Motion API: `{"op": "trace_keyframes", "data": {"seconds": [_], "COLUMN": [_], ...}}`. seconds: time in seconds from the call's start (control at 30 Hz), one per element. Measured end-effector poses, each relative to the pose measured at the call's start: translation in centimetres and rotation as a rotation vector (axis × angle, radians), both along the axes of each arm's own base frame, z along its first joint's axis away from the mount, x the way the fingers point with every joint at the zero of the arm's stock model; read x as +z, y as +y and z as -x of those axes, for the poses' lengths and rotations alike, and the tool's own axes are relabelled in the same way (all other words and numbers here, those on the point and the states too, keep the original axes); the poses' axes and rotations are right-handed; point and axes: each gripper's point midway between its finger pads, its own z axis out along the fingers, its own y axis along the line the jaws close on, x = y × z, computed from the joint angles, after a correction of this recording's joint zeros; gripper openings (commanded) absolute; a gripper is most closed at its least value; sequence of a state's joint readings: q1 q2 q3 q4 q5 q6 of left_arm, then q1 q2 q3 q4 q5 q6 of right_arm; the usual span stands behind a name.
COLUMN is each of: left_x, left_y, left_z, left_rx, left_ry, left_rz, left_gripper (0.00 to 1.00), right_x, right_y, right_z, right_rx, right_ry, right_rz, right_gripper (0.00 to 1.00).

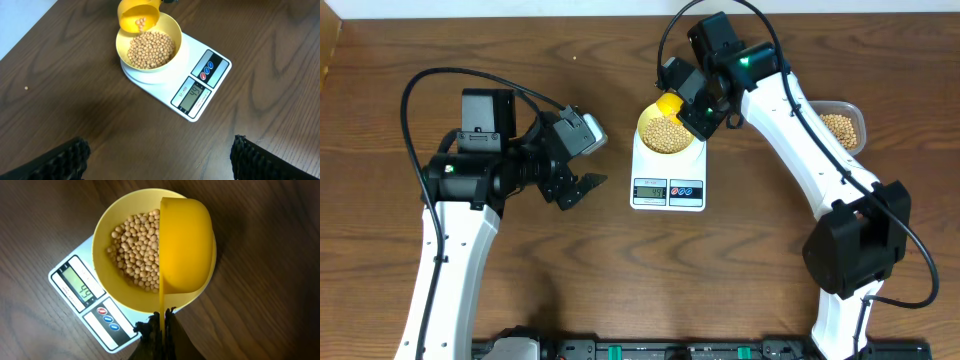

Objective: Scoop item into bowl and weigh 50g on scale
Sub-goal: 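Tilt the scoop again to trickle soybeans into the bowl, then tip the scoop over the bowl to add the last few soybeans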

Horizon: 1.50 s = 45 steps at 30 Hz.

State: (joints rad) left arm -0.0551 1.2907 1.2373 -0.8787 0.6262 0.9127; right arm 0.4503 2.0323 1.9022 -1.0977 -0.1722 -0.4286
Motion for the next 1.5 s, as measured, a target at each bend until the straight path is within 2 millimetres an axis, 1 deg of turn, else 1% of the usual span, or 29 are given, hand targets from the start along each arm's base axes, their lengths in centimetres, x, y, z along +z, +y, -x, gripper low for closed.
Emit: {"op": "trace_keyframes", "data": {"seconds": [0.23,0.37,0.43,0.53,0.73,0.83,1.1,1.5], "left_x": [0.0,0.0,0.0,0.0,0.0,0.0,0.0,0.0], "left_y": [0.0,0.0,0.0,0.0,0.0,0.0,0.0,0.0], "left_z": [0.0,0.0,0.0,0.0,0.0,0.0,0.0,0.0], "left_rx": [0.0,0.0,0.0,0.0,0.0,0.0,0.0,0.0], "left_ry": [0.0,0.0,0.0,0.0,0.0,0.0,0.0,0.0], "left_rz": [0.0,0.0,0.0,0.0,0.0,0.0,0.0,0.0], "left_gripper": [0.92,0.92,0.92,0.92,0.92,0.92,0.92,0.92], "right_x": [0.1,0.4,0.7,1.0,1.8,2.2,2.6,2.7], "right_y": [0.4,1.2,1.4,0.8,-1.0,-1.4,-1.5,-1.4], "right_z": [0.2,0.7,0.8,0.5,-0.3,-0.4,0.0,0.1], "right_rx": [0.009,0.018,0.007,-0.026,-0.092,-0.103,-0.107,-0.105], "right_ry": [0.013,0.052,0.077,0.107,0.165,0.183,0.223,0.229], "right_rz": [-0.025,-0.102,-0.147,-0.203,-0.313,-0.355,-0.404,-0.41], "right_gripper": [0.01,0.01,0.01,0.01,0.01,0.01,0.01,0.01]}}
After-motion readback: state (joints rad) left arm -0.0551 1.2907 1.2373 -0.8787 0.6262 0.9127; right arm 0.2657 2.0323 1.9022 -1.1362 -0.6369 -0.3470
